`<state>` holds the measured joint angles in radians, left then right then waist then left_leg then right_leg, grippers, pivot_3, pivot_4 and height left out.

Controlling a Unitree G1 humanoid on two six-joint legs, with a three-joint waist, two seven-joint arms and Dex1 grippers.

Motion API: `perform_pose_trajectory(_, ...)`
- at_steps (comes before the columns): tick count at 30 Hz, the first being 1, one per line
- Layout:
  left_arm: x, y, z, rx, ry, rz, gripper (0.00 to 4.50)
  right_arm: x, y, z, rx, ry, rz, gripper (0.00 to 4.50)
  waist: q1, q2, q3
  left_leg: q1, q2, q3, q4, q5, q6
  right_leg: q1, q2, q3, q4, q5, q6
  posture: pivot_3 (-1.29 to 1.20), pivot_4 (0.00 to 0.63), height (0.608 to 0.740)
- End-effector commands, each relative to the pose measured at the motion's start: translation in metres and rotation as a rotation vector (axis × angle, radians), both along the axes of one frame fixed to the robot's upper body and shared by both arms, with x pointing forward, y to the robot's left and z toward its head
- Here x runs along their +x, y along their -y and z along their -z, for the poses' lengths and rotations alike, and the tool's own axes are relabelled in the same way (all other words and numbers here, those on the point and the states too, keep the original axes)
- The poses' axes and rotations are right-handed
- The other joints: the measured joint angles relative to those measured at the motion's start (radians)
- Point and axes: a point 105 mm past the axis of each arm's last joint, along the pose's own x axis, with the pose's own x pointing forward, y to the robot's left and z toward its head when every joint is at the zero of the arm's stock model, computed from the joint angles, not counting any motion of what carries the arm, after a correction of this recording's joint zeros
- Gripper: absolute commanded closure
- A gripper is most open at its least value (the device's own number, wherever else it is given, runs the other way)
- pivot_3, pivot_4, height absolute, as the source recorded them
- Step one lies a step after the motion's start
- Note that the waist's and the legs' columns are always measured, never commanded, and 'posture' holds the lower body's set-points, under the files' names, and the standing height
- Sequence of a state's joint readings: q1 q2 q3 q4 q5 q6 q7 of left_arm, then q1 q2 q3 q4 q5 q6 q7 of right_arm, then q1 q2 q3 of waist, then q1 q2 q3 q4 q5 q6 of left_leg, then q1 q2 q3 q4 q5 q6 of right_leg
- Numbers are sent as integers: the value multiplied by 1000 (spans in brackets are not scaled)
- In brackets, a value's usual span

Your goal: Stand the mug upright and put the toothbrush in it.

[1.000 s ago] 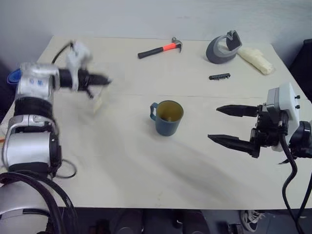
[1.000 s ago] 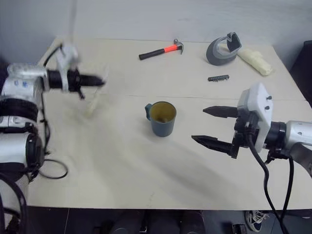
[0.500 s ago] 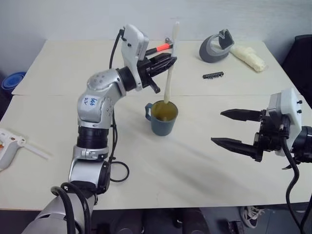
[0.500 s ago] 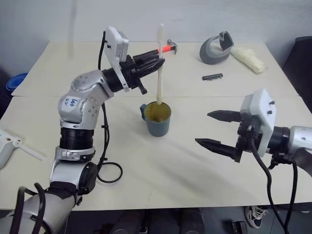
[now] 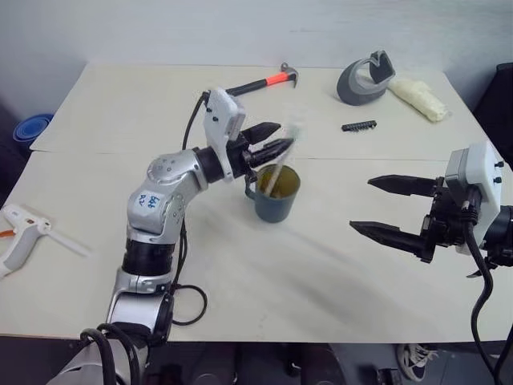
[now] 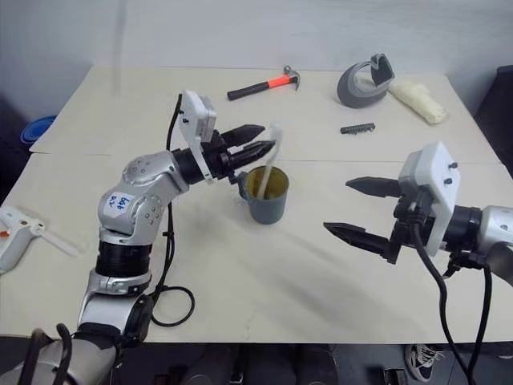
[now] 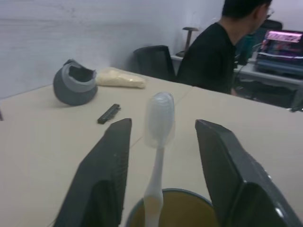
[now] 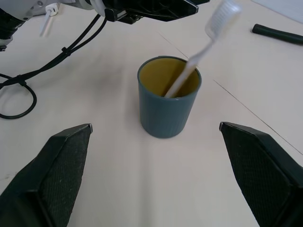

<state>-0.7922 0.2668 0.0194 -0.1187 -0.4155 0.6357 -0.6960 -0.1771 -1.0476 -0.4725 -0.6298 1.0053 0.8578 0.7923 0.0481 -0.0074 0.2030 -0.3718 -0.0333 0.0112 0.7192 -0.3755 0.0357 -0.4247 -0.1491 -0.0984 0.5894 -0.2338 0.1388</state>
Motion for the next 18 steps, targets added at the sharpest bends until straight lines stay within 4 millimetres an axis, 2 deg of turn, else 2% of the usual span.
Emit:
perform_pose_trajectory(1, -15, -15, -25, 9, 88, 10, 982, 2, -1, -7, -5, 36, -23, 0, -1, 0, 0, 0, 0, 0, 0, 0, 0, 0, 0, 0, 0, 0, 0, 0, 150, 740)
perform_pose_trajectory(4, -17, -57, -38, 78, 91, -54, 39, 12, -3, -9, 1, 57, -31, 0, -15, 1, 0, 1, 0, 0, -1, 0, 0, 0, 1, 0, 0, 0, 0, 0, 150, 740)
perform_pose_trajectory(6, -30, -94, -34, 202, 51, -40, 14, 16, -6, -11, 6, 60, -59, 0, -29, 1, 0, 1, 1, 0, -1, 0, 0, -1, 1, 1, 1, 0, -1, 0, 150, 740)
perform_pose_trajectory(8, -46, -132, -17, 408, 10, -18, 14, 17, -7, -11, -3, 53, -95, 0, -47, 2, 0, 1, 1, 2, -3, 0, -1, -2, 2, 1, 0, -1, -2, 0, 150, 740)
perform_pose_trajectory(10, -60, -164, 0, 590, -60, 4, 14, 20, -6, -11, -15, 49, -111, 0, -49, 3, 0, 2, 1, 3, -6, -1, -3, -3, 3, 0, 0, -2, -4, 0, 150, 740)
perform_pose_trajectory(12, -78, -187, 8, 708, -124, 49, 14, 20, -4, -11, -22, 31, -124, 0, -46, 4, 0, 1, 3, 3, -6, -1, -3, -4, 3, -3, -1, -3, -5, 0, 150, 740)
perform_pose_trajectory(14, -90, -199, 3, 729, -166, 59, 14, 17, -1, -10, -31, 8, -144, 0, -34, 4, 1, -1, 4, 2, -4, -1, -2, -3, 2, -4, -2, -3, -5, 0, 150, 740)
perform_pose_trajectory(18, -97, -202, -14, 695, -110, 8, 14, 16, 4, -13, -24, -14, -152, 0, -18, 4, 1, -1, 4, 0, -2, -2, -1, -1, 1, -5, -3, -2, -4, 0, 150, 740)
